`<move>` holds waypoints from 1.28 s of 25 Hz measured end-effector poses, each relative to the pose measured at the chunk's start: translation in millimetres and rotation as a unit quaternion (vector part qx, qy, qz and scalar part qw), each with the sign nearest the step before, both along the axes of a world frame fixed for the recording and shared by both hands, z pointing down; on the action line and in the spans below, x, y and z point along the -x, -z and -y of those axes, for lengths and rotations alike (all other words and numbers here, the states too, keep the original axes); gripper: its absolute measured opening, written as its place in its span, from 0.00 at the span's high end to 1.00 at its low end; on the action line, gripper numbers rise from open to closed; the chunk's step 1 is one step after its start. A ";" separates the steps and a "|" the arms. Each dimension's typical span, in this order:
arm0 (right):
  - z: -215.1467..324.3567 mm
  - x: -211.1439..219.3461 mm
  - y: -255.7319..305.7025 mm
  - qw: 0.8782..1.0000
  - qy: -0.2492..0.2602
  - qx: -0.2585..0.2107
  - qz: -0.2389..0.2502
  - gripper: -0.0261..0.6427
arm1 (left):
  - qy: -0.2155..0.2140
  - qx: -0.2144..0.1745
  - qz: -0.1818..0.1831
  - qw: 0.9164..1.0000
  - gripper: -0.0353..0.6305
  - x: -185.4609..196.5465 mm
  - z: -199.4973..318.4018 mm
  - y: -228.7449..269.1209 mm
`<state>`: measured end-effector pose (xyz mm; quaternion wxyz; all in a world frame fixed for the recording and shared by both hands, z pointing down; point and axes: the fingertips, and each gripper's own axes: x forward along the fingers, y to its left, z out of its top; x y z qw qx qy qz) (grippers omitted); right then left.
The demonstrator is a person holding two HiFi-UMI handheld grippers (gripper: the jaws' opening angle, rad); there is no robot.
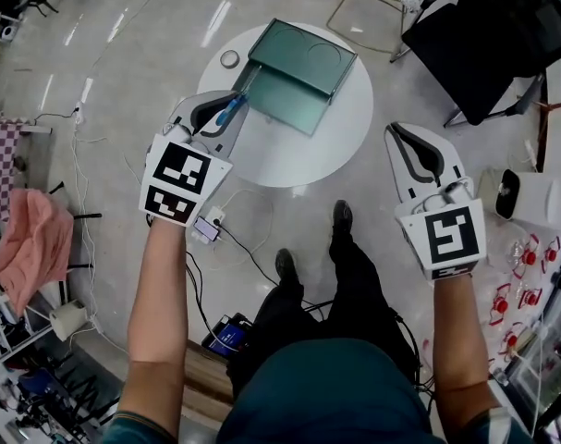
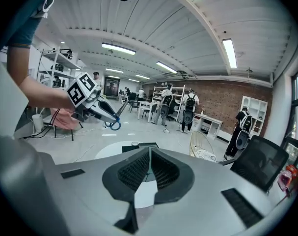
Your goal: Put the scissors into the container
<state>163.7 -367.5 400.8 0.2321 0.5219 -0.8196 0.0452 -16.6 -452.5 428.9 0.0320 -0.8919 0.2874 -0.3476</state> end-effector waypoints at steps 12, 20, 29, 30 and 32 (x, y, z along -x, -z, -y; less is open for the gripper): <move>19.2 -12.1 -52.2 0.999 -0.005 0.031 0.004 0.90 | 0.004 0.023 0.019 1.000 0.86 -6.4 32.2 -68.7; 32.4 -22.0 -82.5 0.999 -0.004 0.042 0.004 0.90 | 0.000 0.030 0.029 0.999 0.86 -19.5 48.0 -111.6; 30.3 -36.1 -122.8 0.998 -0.005 0.068 0.007 0.90 | -0.014 0.034 0.045 0.998 0.86 -40.5 61.8 -152.0; 30.0 -36.6 -126.5 0.997 -0.004 0.071 0.008 0.90 | -0.016 0.034 0.047 0.998 0.86 -41.8 63.2 -155.9; 29.9 -37.6 -133.7 0.997 -0.004 0.075 0.010 0.90 | -0.018 0.034 0.052 0.998 0.86 -44.0 66.5 -164.0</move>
